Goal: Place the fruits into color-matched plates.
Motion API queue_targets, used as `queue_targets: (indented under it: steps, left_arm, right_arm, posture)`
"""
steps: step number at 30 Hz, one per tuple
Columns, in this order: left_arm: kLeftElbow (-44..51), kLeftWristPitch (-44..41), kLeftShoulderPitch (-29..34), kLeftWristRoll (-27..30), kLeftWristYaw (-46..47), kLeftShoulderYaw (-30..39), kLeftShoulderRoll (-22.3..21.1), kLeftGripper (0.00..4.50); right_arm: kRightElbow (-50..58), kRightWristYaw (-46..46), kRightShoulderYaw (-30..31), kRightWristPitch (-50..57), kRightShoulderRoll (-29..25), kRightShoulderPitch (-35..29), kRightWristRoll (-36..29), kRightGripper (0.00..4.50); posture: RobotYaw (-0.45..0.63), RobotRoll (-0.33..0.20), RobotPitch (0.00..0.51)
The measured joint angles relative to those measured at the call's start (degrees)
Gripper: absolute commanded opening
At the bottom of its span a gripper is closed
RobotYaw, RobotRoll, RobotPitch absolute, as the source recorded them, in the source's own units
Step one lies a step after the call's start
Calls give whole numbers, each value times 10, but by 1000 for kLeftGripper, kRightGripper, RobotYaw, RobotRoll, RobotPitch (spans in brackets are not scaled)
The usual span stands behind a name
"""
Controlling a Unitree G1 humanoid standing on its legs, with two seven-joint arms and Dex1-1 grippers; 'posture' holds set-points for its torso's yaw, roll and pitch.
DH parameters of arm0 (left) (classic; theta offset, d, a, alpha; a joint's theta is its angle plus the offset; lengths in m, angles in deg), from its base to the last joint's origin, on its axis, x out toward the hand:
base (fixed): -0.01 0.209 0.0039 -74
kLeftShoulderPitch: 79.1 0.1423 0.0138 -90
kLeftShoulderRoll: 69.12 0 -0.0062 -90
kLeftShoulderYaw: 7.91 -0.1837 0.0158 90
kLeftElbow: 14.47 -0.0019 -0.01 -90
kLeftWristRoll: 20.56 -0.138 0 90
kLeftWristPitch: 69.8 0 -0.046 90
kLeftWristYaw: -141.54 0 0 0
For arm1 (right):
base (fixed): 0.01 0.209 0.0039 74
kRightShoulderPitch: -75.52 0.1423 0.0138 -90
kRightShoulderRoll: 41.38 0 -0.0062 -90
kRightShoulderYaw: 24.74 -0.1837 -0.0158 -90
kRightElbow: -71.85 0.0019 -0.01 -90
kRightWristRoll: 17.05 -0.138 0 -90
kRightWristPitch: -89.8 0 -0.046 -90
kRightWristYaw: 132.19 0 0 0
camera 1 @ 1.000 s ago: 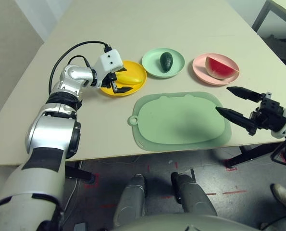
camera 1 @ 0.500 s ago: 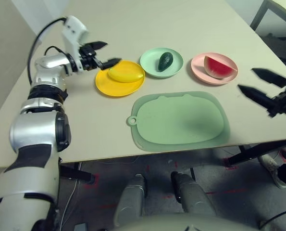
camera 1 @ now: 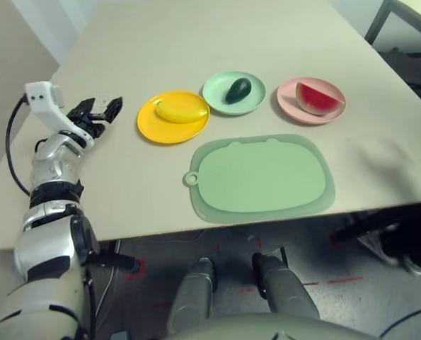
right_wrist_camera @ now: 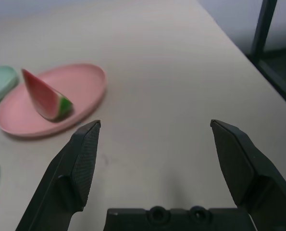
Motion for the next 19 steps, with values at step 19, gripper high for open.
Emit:
queue_targets:
  steps: [19]
  left_arm:
    - [153, -44, 80, 17, 23, -21, 28, 4474]
  right_arm:
    - [-86, -17, 6, -59, 36, 60, 51, 4500]
  posture:
    - [91, 0, 173]
